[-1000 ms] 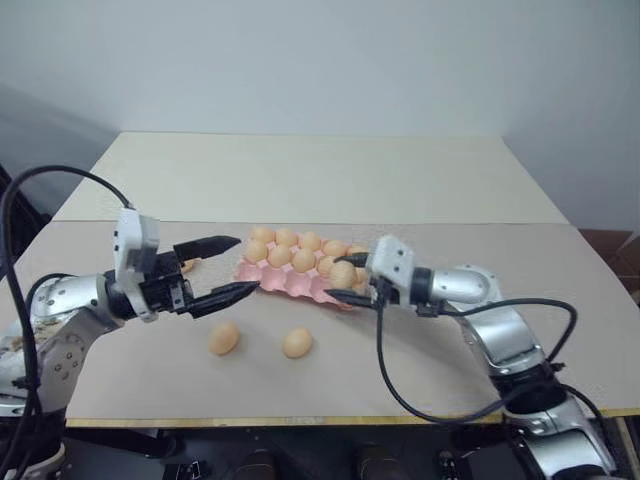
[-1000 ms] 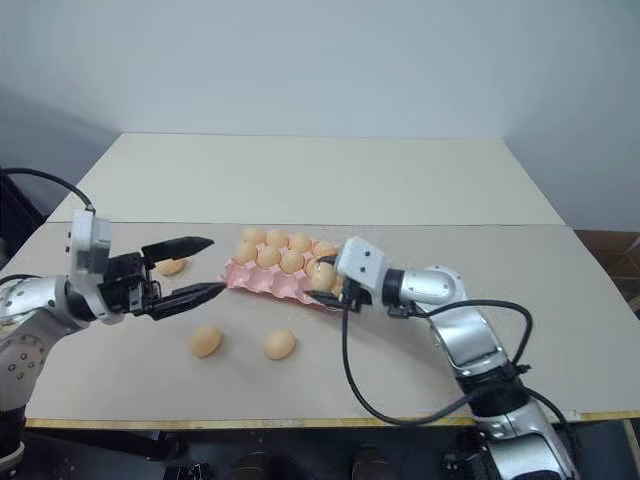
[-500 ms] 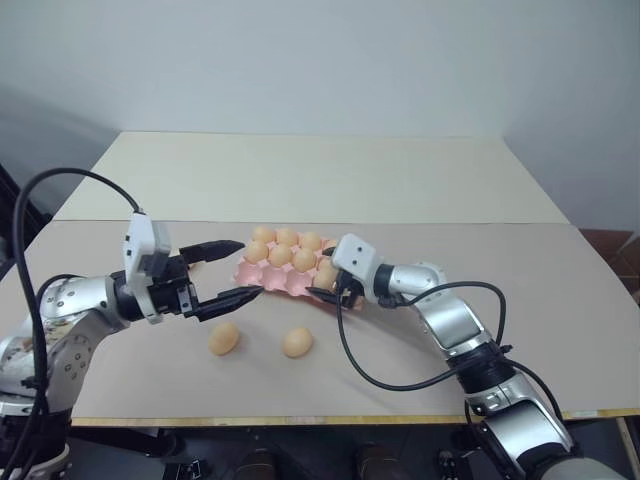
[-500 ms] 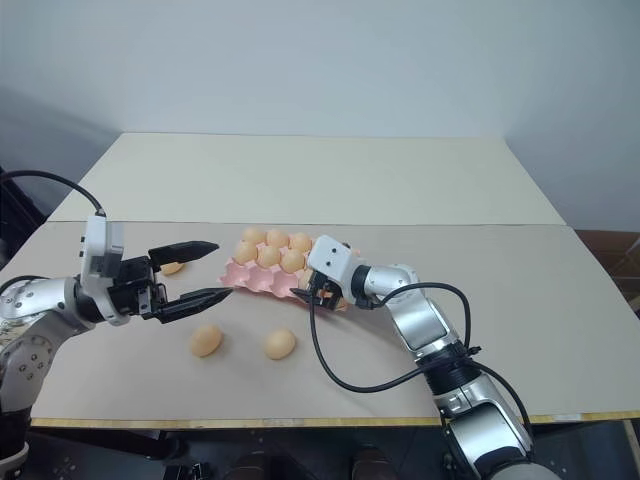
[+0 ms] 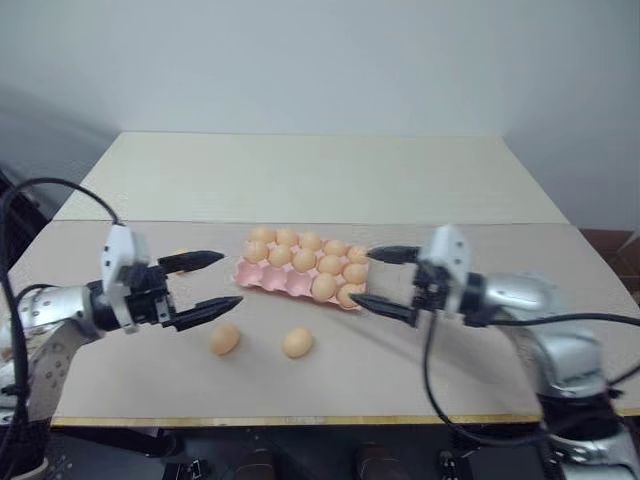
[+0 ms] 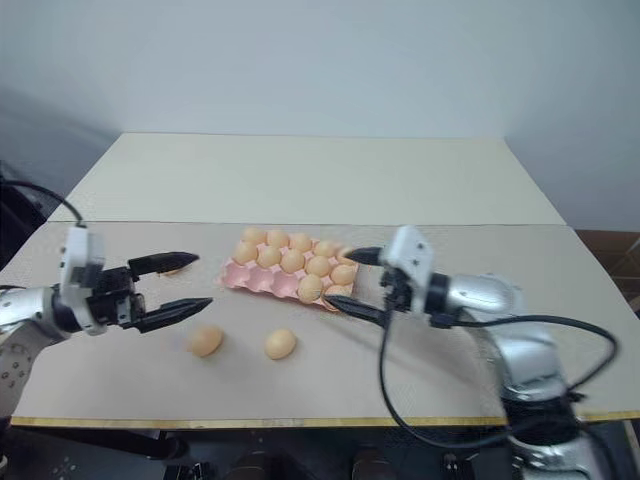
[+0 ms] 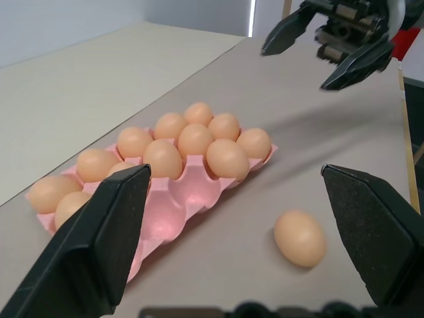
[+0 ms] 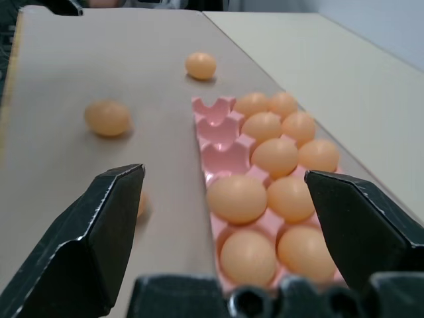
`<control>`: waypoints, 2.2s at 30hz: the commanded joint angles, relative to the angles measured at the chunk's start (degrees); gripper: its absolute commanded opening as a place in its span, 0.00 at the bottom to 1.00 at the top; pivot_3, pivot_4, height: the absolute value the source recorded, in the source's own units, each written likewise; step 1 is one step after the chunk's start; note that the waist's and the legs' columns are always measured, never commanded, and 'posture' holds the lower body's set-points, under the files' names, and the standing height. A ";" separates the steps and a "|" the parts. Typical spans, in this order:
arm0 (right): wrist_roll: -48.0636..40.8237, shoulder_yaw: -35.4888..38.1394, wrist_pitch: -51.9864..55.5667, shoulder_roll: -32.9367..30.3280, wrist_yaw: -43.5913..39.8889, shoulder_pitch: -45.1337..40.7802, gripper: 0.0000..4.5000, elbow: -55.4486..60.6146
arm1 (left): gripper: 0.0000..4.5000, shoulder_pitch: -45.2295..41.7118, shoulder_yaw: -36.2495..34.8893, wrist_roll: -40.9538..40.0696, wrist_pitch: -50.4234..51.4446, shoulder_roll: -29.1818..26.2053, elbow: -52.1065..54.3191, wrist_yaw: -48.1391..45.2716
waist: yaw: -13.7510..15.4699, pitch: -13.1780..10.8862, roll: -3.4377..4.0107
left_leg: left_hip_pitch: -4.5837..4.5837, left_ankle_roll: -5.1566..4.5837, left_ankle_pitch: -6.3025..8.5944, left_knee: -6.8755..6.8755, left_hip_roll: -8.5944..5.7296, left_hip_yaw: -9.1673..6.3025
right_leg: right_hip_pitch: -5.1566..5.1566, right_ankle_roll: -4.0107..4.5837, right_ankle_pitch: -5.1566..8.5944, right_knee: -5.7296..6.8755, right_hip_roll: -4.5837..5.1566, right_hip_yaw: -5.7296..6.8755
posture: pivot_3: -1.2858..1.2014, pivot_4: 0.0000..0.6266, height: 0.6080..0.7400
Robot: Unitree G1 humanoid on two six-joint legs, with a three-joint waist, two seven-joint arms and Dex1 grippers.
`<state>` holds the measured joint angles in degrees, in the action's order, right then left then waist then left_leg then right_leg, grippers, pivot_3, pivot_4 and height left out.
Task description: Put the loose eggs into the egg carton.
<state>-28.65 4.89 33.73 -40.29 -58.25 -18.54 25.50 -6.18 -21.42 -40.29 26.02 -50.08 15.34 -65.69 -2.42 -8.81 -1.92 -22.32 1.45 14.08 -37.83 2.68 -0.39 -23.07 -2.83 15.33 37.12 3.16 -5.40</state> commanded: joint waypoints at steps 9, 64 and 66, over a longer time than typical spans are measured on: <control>-4.32 8.14 -6.08 -12.80 -12.81 11.25 0.99 1.98 | 1.00 6.69 -3.59 2.96 -4.35 -6.12 -1.77 -8.10 | -0.03 -0.01 -0.02 | 0.04 -0.01 0.00 0.01 0.03 0.06 | 0.00 0.02 0.04 -0.01 -0.03 -0.04 | 0.52 0.24 1.00; 25.40 -26.71 -25.83 22.38 -1.37 -21.82 0.44 -28.04 | 1.00 -4.97 -1.47 -7.07 6.05 -3.66 -1.00 -3.29 | -0.13 -0.08 0.08 | 0.02 -0.01 0.00 0.00 0.10 -0.03 | -0.11 0.06 0.02 0.21 -0.10 0.03 | 0.52 0.24 1.00; 25.74 -25.30 -24.80 23.02 0.73 -22.94 0.44 -29.02 | 1.00 -5.00 -1.82 -6.49 5.97 -3.12 -0.53 -1.56 | -0.16 -0.08 0.08 | 0.02 -0.01 0.00 0.00 0.09 -0.03 | -0.12 0.07 0.02 0.22 -0.09 0.03 | 0.52 0.24 1.00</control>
<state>-1.65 -22.73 8.14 -17.71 -59.18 -40.05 -4.77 -10.72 -21.53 -45.97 31.60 -53.54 13.22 -68.70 -2.59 -8.89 -1.84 -22.29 1.44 14.08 -37.83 2.77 -0.41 -23.18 -2.76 15.35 37.35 3.07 -5.38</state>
